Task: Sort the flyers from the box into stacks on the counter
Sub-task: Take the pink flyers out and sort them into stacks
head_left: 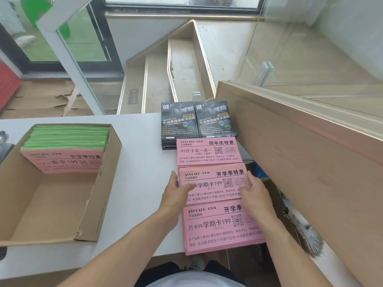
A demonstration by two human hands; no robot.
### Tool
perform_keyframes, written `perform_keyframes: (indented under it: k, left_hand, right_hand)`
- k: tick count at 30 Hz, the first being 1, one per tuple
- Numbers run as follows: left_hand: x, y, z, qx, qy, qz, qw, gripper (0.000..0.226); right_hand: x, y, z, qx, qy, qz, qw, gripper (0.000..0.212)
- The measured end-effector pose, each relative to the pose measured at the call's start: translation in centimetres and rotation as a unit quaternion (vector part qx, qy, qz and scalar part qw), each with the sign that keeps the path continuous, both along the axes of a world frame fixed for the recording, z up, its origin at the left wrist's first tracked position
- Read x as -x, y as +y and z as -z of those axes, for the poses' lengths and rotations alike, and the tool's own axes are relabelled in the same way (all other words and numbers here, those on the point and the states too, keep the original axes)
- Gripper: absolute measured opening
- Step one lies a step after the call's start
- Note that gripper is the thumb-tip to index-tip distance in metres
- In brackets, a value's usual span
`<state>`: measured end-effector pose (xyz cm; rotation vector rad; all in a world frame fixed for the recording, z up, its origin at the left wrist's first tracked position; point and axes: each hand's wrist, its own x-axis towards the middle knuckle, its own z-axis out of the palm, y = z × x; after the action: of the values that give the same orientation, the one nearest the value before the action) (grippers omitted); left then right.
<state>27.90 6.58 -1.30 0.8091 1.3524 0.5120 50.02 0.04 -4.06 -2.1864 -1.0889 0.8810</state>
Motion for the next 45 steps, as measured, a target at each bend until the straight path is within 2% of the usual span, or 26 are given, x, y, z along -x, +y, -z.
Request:
perform_keyframes:
  k: [2,5,9,13,15,17,21,26,31,34,37,40,45]
  left_hand:
    - [-0.2,0.0,0.0,0.019,-0.034,0.022,0.999,0.049]
    - [-0.2,0.3,0.9,0.022,-0.059,0.037,0.997,0.067]
    - [-0.3,0.6,0.3,0.022,-0.070,0.032,0.997,0.061]
    - [0.1,1.2,0.2,0.018,-0.078,0.041,0.996,0.067]
    - [0.6,1.4,-0.4,0.009,-0.085,0.034,0.996,0.075]
    - [1.6,1.3,-1.0,0.004,-0.070,0.025,0.997,0.083]
    - [5.0,0.9,-2.1,-0.066,-0.054,0.004,0.996,0.081]
    - [10.8,0.4,-5.8,-0.194,-0.063,-0.043,0.978,0.062]
    - [19.0,1.3,-7.2,-0.279,0.028,-0.135,0.950,0.041]
    - [24.4,2.8,-6.4,-0.240,0.099,-0.159,0.953,0.040]
    - [28.8,4.7,-5.0,-0.182,0.161,-0.134,0.961,0.047]
    - [31.3,6.6,-3.9,-0.150,0.161,-0.119,0.968,0.051]
    - [32.7,9.1,-1.9,-0.108,0.116,-0.084,0.984,0.062]
  right_hand:
    - [0.2,0.0,-0.2,0.004,0.005,-0.010,1.000,0.036]
    - [0.4,0.1,-0.5,0.010,-0.010,-0.014,1.000,0.036]
    - [0.5,0.1,-0.4,0.018,-0.028,-0.022,0.999,0.039]
    - [0.7,0.0,-0.9,0.012,-0.034,-0.023,0.999,0.034]
    - [1.2,-0.1,-1.1,0.003,-0.066,-0.013,0.998,0.033]
    - [2.3,-0.1,-1.8,-0.023,-0.126,-0.013,0.992,0.042]
    - [6.7,1.3,-3.4,-0.074,-0.135,-0.041,0.987,0.049]
    - [15.5,5.3,-4.1,-0.149,-0.088,-0.149,0.974,0.037]
    - [25.5,9.7,-5.2,-0.239,-0.083,-0.244,0.936,0.028]
    - [29.7,12.6,-5.7,-0.259,-0.135,-0.294,0.910,0.033]
    - [32.5,15.3,-5.9,-0.211,-0.231,-0.335,0.889,0.039]
    - [33.9,16.9,-5.6,-0.169,-0.310,-0.339,0.872,0.037]
    - [34.8,16.8,-5.6,-0.179,-0.360,-0.318,0.858,0.028]
